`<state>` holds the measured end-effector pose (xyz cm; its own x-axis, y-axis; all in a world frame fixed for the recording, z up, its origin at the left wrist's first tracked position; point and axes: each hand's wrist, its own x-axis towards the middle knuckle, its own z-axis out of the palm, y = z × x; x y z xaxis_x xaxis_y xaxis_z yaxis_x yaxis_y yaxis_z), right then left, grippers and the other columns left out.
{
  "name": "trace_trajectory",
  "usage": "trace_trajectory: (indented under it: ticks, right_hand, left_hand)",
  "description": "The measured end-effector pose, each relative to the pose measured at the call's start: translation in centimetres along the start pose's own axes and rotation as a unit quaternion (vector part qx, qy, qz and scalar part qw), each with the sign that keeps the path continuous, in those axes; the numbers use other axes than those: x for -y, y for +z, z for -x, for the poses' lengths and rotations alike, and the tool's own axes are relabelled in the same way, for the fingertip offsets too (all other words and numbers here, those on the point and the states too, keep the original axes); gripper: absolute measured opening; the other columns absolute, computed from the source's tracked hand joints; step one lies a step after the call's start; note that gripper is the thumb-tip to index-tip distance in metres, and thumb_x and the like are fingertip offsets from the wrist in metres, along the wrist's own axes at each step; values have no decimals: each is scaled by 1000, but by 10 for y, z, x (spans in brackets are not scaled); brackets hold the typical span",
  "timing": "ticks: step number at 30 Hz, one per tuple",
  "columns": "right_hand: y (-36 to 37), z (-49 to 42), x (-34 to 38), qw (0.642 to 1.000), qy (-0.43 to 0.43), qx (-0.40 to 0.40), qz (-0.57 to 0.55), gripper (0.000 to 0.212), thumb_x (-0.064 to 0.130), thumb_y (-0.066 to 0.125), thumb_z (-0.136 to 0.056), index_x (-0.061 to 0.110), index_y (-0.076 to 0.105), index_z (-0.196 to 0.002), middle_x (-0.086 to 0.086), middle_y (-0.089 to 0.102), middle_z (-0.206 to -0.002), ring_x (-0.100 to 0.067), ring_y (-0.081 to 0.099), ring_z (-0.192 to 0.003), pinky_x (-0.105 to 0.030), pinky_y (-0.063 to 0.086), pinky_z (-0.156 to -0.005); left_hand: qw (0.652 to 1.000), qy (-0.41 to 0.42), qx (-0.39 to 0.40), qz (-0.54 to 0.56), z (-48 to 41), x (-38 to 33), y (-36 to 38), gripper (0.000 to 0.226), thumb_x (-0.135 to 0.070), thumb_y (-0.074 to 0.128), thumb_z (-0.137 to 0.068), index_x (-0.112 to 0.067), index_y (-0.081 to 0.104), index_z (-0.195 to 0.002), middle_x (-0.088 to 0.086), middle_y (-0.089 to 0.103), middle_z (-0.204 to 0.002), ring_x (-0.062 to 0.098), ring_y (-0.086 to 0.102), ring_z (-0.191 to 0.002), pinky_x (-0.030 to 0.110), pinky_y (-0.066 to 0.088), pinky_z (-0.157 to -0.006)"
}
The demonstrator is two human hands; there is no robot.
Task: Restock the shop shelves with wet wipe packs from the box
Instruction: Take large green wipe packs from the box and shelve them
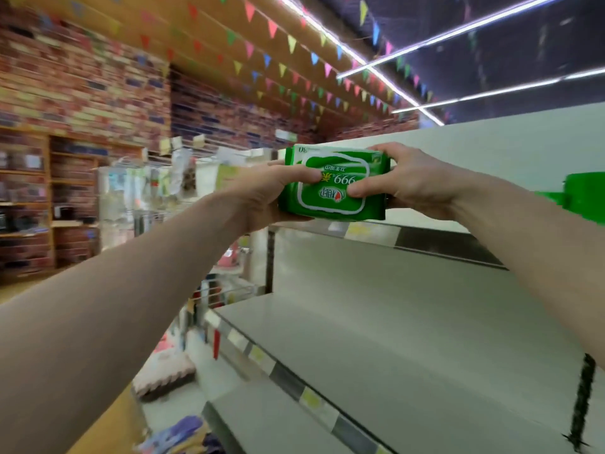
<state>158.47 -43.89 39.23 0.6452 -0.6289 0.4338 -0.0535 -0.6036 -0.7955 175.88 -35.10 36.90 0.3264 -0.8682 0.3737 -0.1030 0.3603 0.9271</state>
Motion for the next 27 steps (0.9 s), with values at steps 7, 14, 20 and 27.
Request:
trace_trajectory:
  ticks: [7, 14, 20, 27]
  right_hand:
    - [-46, -13, -1, 980, 28, -94, 174, 66, 13, 83, -70, 13, 48, -125, -10, 60, -114, -24, 63, -103, -43, 51, -94]
    - [-86, -7, 15, 951, 34, -97, 291, 79, 7, 77, -76, 18, 36, -142, -6, 54, -133, -15, 63, -98, -22, 55, -68]
    - [-119, 9, 10, 915, 50, -94, 389, 98, 9, 79, -74, 30, 20, -149, -4, 55, -120, -18, 64, -90, -28, 57, -66]
    - [-152, 21, -27, 946, 72, -189, 254, 63, 7, 74, -79, 23, 47, -134, -2, 66, -103, -15, 69, -85, -36, 60, -72]
  left_hand:
    - [992, 60, 108, 10, -62, -4, 33, 36, 7, 63, -81, -5, 62, -115, 15, 71, -106, 30, 71, -91, 41, 60, -73]
    - [972, 104, 203, -53, -95, -10, 94, 44, 5, 70, -76, -16, 60, -114, 7, 72, -104, 23, 72, -90, 33, 59, -75]
    - [965, 111, 231, -56, -107, -4, 147, 63, 8, 69, -76, -14, 51, -132, 8, 67, -109, 22, 68, -95, 30, 58, -75]
    - [953, 53, 283, -96, -130, 25, 181, 59, -7, 71, -79, -20, 51, -132, 4, 67, -118, 22, 61, -110, 54, 42, -101]
